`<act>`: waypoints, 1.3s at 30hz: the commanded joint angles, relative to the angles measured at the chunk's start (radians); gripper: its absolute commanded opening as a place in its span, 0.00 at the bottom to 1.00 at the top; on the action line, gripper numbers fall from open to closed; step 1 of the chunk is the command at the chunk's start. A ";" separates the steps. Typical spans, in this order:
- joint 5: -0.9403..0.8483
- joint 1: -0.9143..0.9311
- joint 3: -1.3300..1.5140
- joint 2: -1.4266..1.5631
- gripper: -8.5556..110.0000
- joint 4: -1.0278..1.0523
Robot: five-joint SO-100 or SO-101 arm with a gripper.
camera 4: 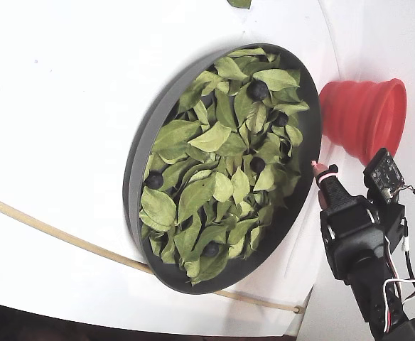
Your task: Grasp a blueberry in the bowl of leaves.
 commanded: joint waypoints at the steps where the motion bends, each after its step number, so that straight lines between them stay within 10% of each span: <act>1: 0.006 -0.008 0.003 0.121 0.23 0.002; 39: 0.077 -0.100 0.032 0.094 0.23 0.074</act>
